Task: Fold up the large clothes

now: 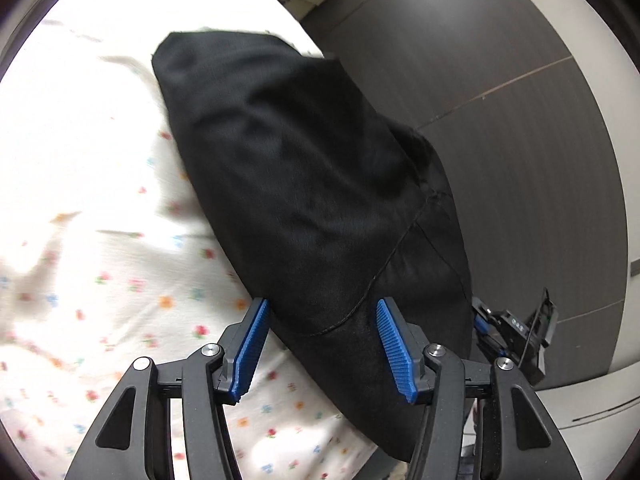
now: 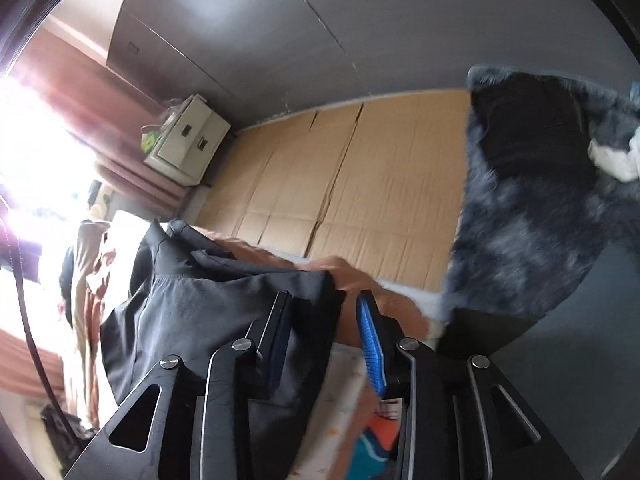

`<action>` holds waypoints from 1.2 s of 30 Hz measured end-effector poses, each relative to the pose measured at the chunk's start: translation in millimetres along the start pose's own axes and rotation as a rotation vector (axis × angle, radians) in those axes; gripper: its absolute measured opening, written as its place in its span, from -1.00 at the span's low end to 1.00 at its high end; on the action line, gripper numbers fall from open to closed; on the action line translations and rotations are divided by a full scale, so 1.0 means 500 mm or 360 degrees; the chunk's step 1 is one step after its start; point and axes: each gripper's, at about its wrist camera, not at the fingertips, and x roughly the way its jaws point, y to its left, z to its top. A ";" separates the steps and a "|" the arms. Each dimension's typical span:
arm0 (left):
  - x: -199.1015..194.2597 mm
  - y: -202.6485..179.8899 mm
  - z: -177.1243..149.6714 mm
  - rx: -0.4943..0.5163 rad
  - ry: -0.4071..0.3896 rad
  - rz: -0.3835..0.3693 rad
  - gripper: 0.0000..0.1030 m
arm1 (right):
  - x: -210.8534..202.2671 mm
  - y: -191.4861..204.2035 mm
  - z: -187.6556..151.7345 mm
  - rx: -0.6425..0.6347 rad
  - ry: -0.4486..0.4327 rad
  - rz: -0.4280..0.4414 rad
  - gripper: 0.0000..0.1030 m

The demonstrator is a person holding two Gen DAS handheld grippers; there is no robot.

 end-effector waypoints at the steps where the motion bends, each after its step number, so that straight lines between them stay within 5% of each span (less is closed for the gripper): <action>1: -0.006 0.005 0.004 -0.0008 -0.0015 0.0005 0.15 | -0.011 0.000 -0.002 -0.0002 0.0011 0.0017 -0.34; 5: -0.046 -0.006 -0.004 0.0011 -0.0070 0.0049 0.15 | -0.055 0.010 -0.023 -0.0071 0.0021 0.0018 -0.34; 8: -0.083 -0.018 -0.018 0.0043 -0.0106 0.0067 0.21 | -0.093 0.025 -0.048 -0.0119 0.0027 0.0045 -0.14; 13: -0.189 -0.027 -0.044 0.0118 -0.0221 0.0122 0.68 | -0.159 0.058 -0.094 -0.0234 0.0016 0.0092 0.02; 15: -0.227 -0.037 -0.060 0.0145 -0.0256 0.0133 0.74 | -0.195 0.075 -0.115 -0.0286 -0.0007 0.0108 0.34; 21: -0.348 -0.065 -0.128 0.0234 -0.0358 0.0164 0.95 | -0.291 0.116 -0.176 -0.0414 -0.0059 0.0132 0.84; 26: -0.425 -0.095 -0.181 0.0289 -0.0438 0.0184 0.99 | -0.364 0.146 -0.231 -0.0513 -0.0092 0.0136 1.00; 36: -0.581 -0.125 -0.331 0.0471 -0.0575 0.0230 0.99 | -0.497 0.188 -0.352 -0.0648 -0.0177 0.0187 1.00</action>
